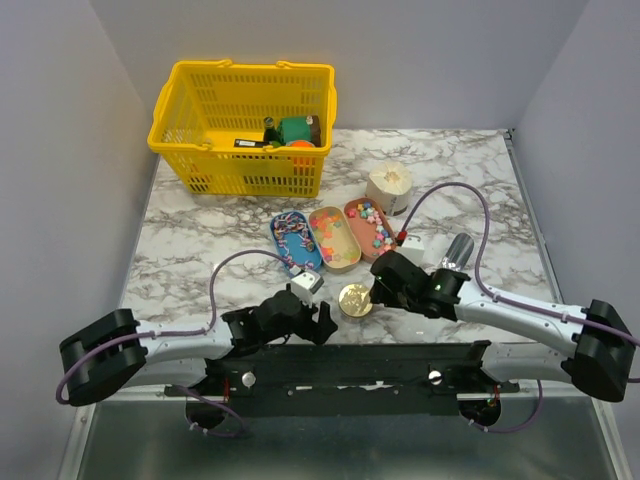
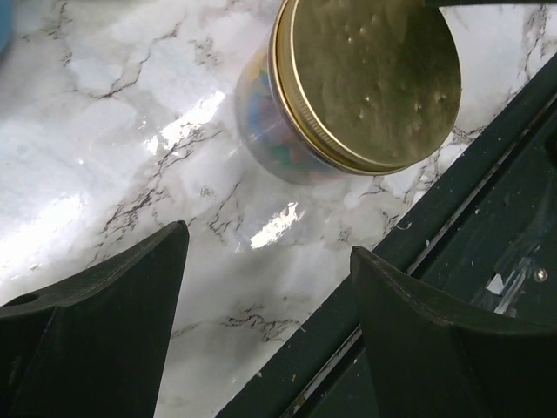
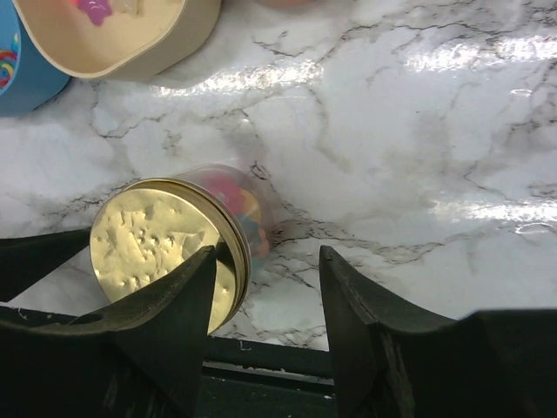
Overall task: Pack the candies
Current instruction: Close the bottle lid on the packing bottle, then screw the bottle lid onto the packing bottle.
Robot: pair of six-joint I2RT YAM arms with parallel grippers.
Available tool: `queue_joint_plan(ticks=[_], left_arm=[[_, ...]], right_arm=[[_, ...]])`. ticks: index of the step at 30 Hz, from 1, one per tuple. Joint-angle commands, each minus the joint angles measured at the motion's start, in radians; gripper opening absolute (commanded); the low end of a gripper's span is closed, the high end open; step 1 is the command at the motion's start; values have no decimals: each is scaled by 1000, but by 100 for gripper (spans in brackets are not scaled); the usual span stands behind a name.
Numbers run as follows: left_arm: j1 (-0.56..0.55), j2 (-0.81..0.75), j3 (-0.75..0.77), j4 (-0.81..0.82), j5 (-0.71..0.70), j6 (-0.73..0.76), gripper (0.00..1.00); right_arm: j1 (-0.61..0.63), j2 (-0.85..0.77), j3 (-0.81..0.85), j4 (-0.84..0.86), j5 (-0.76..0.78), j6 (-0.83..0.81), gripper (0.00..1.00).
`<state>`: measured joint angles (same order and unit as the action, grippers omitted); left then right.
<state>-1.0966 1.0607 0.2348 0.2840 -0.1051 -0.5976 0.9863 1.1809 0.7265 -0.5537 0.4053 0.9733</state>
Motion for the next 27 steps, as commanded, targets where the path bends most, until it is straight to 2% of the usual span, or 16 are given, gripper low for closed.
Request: queue_joint_plan(ticks=[1, 3, 5, 10, 12, 17, 27], left_arm=[[-52, 100, -8, 234, -99, 82, 86], [-63, 160, -3, 302, -110, 102, 87], [-78, 214, 17, 348, -123, 125, 87], [-103, 297, 41, 449, -142, 160, 87], [-111, 337, 44, 492, -149, 176, 88], [-121, 418, 47, 581, -179, 190, 88], [-121, 535, 44, 751, -217, 223, 88]], right_arm=[[-6, -63, 1, -34, 23, -79, 60], [-6, -70, 11, -25, -16, -119, 64], [-6, -70, 14, -25, -40, -146, 72], [-6, -34, 17, -25, -97, -168, 74], [-5, -14, 24, -31, -129, -174, 74], [-3, 49, 31, -48, -178, -180, 65], [-3, 111, -19, -77, -143, -97, 56]])
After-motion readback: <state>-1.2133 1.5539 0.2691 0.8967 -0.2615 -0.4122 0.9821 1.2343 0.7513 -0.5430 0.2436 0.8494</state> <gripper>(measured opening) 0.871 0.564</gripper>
